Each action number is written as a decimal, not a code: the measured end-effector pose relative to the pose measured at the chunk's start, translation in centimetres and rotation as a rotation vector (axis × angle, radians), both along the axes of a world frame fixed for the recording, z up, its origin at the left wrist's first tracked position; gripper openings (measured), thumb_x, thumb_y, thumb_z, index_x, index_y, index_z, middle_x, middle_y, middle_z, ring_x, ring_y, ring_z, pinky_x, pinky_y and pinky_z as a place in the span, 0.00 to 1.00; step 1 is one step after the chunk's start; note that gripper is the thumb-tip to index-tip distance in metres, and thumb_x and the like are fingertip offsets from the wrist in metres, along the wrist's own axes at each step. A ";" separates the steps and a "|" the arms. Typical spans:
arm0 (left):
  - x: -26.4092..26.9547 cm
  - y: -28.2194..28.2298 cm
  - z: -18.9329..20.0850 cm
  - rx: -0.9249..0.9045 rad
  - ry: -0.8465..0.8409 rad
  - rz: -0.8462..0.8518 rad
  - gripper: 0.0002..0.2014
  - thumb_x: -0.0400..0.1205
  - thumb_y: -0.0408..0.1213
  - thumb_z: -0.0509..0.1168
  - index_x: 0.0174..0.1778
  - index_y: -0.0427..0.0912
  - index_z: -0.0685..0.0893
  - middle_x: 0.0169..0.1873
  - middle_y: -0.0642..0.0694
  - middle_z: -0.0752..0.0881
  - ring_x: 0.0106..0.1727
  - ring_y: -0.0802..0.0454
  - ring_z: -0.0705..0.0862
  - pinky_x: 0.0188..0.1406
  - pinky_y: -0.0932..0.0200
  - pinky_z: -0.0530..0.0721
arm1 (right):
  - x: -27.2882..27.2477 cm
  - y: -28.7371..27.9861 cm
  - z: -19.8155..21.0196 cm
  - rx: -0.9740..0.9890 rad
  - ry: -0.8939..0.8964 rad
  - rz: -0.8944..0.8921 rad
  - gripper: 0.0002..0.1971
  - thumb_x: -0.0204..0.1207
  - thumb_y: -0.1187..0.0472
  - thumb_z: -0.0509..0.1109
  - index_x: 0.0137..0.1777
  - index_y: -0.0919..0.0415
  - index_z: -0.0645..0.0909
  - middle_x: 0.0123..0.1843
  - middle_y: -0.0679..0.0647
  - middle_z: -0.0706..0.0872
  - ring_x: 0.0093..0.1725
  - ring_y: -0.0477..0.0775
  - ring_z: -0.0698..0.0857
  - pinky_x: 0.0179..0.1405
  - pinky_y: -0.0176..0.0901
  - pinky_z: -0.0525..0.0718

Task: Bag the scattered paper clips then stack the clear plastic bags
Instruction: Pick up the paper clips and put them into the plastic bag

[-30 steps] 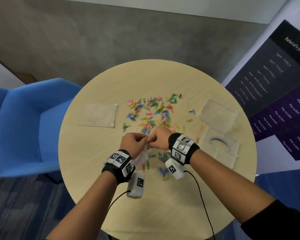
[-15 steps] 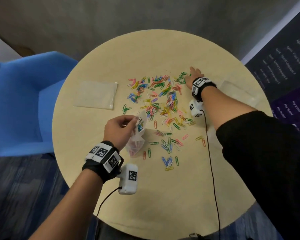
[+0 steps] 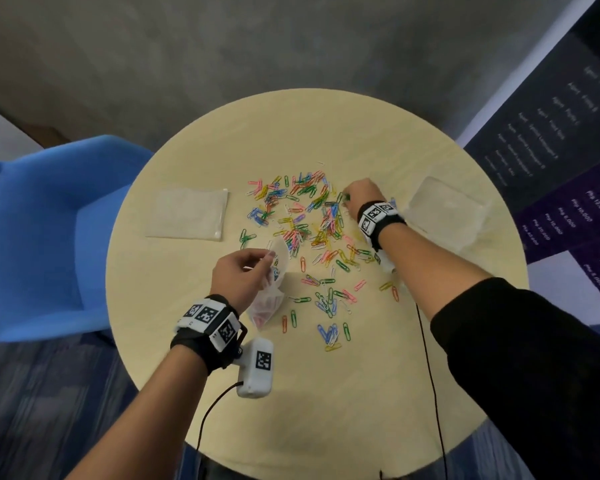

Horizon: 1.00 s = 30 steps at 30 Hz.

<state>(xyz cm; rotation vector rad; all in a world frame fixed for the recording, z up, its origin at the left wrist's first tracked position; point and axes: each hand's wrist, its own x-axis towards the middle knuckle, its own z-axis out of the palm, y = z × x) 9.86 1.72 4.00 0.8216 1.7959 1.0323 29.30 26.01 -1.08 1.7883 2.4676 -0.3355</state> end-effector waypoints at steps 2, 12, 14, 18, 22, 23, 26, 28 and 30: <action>0.1 -0.1 0.2 -0.008 0.001 -0.008 0.08 0.78 0.45 0.73 0.47 0.45 0.91 0.35 0.44 0.92 0.31 0.51 0.86 0.47 0.44 0.91 | 0.7 -0.8 0.9 -0.070 0.217 -0.177 0.12 0.74 0.65 0.76 0.57 0.66 0.89 0.55 0.64 0.90 0.54 0.61 0.88 0.61 0.47 0.85; 0.2 -0.1 0.3 -0.038 -0.033 -0.058 0.05 0.80 0.42 0.72 0.45 0.47 0.92 0.33 0.44 0.91 0.32 0.50 0.86 0.48 0.43 0.91 | 1.6 -11.3 5.1 -0.857 1.599 -0.848 0.14 0.75 0.78 0.68 0.60 0.74 0.82 0.52 0.65 0.89 0.46 0.55 0.90 0.49 0.39 0.90; 0.3 0.2 0.5 -0.048 -0.031 -0.052 0.04 0.80 0.40 0.72 0.44 0.46 0.91 0.33 0.43 0.91 0.33 0.50 0.86 0.46 0.45 0.92 | 0.3 -13.3 6.3 -0.941 1.681 -0.777 0.12 0.75 0.78 0.67 0.57 0.72 0.83 0.52 0.65 0.89 0.47 0.56 0.90 0.48 0.39 0.90; 0.6 0.5 0.7 -0.104 -0.031 -0.039 0.06 0.81 0.35 0.69 0.47 0.39 0.91 0.32 0.40 0.90 0.30 0.47 0.85 0.43 0.45 0.92 | -3.0 -16.7 6.8 -0.954 1.553 -0.619 0.10 0.74 0.80 0.69 0.52 0.72 0.85 0.47 0.63 0.90 0.43 0.54 0.91 0.45 0.38 0.90; 0.3 0.4 1.1 -0.101 0.026 -0.058 0.06 0.82 0.31 0.66 0.48 0.36 0.89 0.37 0.36 0.91 0.32 0.43 0.88 0.42 0.42 0.92 | -4.8 -18.5 5.7 -0.789 1.266 -0.533 0.10 0.70 0.79 0.74 0.51 0.72 0.87 0.48 0.69 0.89 0.40 0.57 0.90 0.44 0.41 0.91; 0.2 0.3 1.2 -0.094 0.045 -0.075 0.05 0.82 0.31 0.66 0.47 0.37 0.88 0.38 0.37 0.91 0.33 0.42 0.89 0.42 0.42 0.92 | -5.0 -18.7 5.6 -0.703 1.167 -0.497 0.10 0.69 0.77 0.76 0.50 0.71 0.88 0.47 0.68 0.90 0.41 0.58 0.90 0.46 0.44 0.91; -0.2 0.1 1.4 -0.065 0.067 -0.140 0.05 0.82 0.31 0.68 0.43 0.44 0.88 0.38 0.41 0.91 0.36 0.41 0.91 0.43 0.42 0.92 | -6.1 -19.0 6.2 -0.440 0.752 -0.308 0.08 0.71 0.71 0.74 0.49 0.62 0.90 0.47 0.58 0.92 0.47 0.55 0.90 0.53 0.43 0.88; -0.5 0.0 1.4 -0.056 0.085 -0.171 0.07 0.81 0.33 0.69 0.41 0.49 0.88 0.38 0.43 0.91 0.37 0.43 0.92 0.43 0.43 0.92 | -7.0 -19.0 6.9 -0.428 0.528 -0.190 0.14 0.74 0.72 0.68 0.55 0.59 0.89 0.53 0.56 0.90 0.54 0.55 0.88 0.56 0.39 0.85; -0.9 0.0 1.2 -0.054 0.106 -0.171 0.07 0.80 0.35 0.70 0.39 0.51 0.88 0.38 0.45 0.92 0.36 0.44 0.92 0.44 0.43 0.92 | -7.4 -18.9 7.4 -0.477 0.434 -0.101 0.18 0.74 0.74 0.67 0.59 0.59 0.88 0.56 0.57 0.89 0.56 0.56 0.87 0.59 0.44 0.85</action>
